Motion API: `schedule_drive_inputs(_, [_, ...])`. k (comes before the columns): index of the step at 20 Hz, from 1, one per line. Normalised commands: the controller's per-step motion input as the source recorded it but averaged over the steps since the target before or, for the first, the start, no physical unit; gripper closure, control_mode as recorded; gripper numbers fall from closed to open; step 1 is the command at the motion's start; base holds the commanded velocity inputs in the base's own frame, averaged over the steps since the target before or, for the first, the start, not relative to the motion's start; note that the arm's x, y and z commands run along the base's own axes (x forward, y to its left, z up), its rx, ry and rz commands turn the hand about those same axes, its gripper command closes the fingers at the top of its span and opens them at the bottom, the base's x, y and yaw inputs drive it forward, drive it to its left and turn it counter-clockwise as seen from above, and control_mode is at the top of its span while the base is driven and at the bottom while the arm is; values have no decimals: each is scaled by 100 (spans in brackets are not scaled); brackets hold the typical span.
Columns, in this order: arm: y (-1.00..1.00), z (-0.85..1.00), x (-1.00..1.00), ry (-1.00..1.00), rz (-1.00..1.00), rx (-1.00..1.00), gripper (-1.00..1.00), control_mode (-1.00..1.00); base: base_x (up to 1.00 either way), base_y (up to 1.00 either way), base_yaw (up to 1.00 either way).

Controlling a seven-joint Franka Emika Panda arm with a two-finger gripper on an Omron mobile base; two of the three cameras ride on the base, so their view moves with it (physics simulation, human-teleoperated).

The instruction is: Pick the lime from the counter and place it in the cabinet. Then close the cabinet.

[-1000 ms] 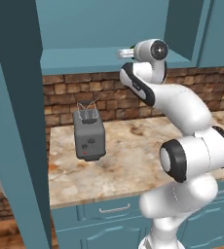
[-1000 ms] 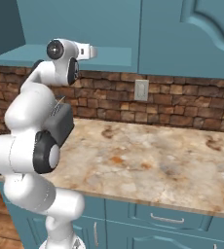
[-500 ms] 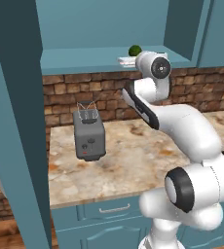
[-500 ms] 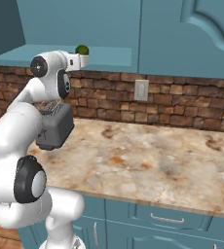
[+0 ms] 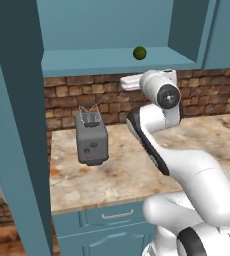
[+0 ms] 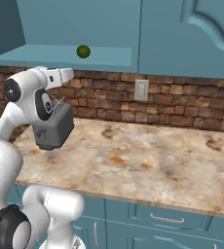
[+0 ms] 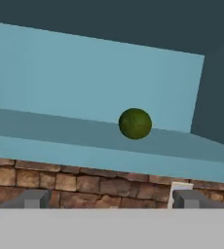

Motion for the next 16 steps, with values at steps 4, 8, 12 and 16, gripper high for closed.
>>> schedule_drive_inputs(4, [13, -23, -60, 41, -7, -21, -100, -100, 0, 0, 0])
schedule_drive_inputs(8, [15, -43, -56, 41, -5, -25, -100, -100, 0, 0, 0])
schedule_drive_inputs(12, [14, -64, -47, 9, 0, -25, -100, -100, 0, 0, 0])
schedule_drive_inputs(16, [5, -84, -36, -1, 4, -26, -100, -100, 0, 0, 0])
